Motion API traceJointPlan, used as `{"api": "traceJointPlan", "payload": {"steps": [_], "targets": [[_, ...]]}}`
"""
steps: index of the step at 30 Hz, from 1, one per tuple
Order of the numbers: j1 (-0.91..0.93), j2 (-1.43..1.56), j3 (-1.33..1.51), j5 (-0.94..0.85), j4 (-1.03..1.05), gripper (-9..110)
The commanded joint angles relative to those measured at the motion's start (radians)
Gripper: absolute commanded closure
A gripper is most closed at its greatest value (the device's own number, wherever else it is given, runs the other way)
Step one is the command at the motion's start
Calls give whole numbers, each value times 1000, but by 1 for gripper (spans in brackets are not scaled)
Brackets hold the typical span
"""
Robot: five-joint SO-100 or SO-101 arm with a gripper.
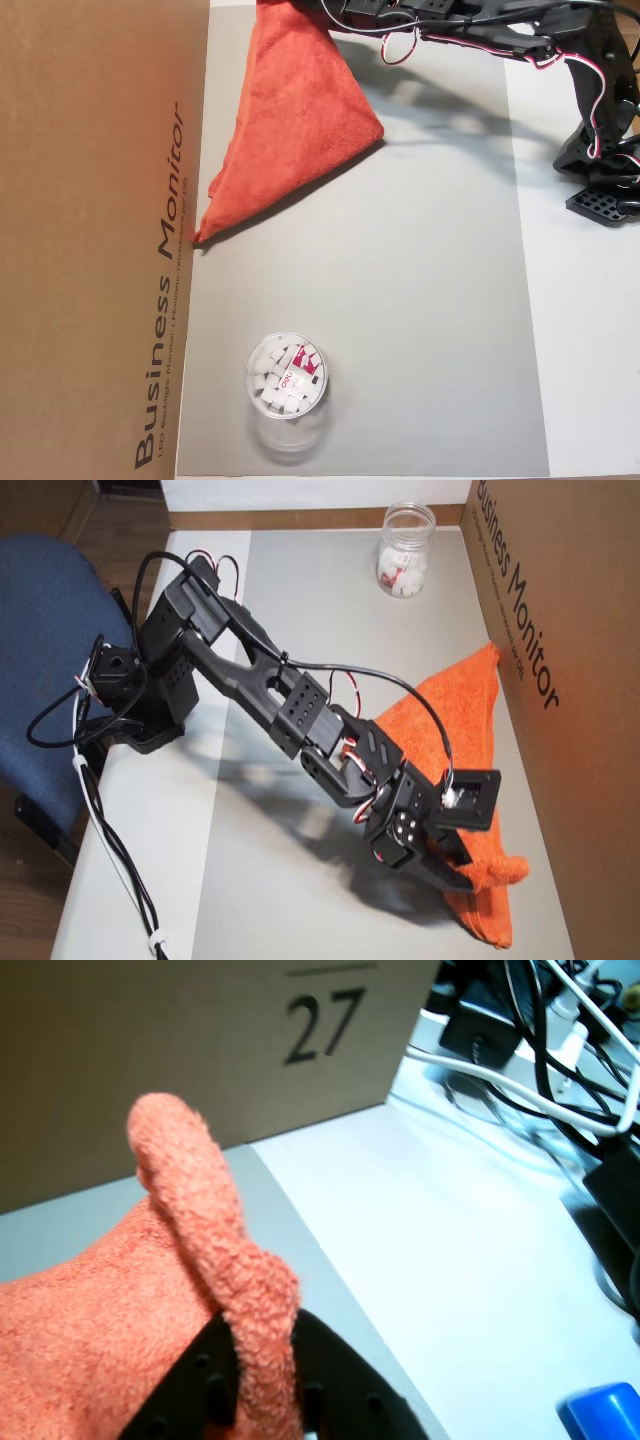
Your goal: Fold the blanket.
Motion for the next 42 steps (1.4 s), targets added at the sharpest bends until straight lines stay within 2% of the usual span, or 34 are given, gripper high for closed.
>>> {"api": "traceJointPlan", "payload": {"steps": [1, 4, 9, 13, 17, 24, 29, 37, 42], "targets": [[15, 2, -64, 8, -25, 101], [21, -6, -64, 52, -25, 101], [17, -6, -60, 225, -25, 90], [23, 0, -51, 377, -11, 90], [31, 9, -49, 446, -9, 90], [11, 86, -3, 439, -8, 91], [-44, 173, 89, 425, -8, 99], [-94, 336, 279, 213, -8, 102], [-120, 460, 394, 164, -8, 102]]}}
